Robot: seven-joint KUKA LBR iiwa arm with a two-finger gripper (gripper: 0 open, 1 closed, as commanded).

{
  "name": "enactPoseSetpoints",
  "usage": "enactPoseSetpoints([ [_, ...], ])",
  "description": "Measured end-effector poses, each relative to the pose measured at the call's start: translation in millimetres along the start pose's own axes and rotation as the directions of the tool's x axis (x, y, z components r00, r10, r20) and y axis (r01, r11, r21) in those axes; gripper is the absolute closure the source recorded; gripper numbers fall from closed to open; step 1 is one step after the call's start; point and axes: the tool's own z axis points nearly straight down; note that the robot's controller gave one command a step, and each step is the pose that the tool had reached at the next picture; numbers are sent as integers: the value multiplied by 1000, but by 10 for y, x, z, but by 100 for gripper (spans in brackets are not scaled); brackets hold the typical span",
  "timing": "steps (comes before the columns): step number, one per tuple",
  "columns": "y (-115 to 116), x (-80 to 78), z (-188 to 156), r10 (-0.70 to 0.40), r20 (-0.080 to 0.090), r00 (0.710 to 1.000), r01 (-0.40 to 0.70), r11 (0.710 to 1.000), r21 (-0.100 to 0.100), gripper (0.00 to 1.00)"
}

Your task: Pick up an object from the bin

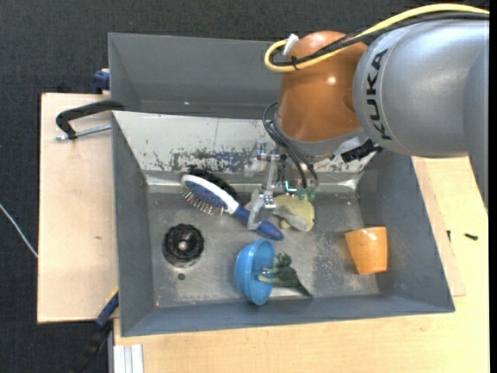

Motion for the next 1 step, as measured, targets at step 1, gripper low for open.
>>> enactPoseSetpoints([
  [1,-284,102,922,-209,13,978,209,978,2,0],
])
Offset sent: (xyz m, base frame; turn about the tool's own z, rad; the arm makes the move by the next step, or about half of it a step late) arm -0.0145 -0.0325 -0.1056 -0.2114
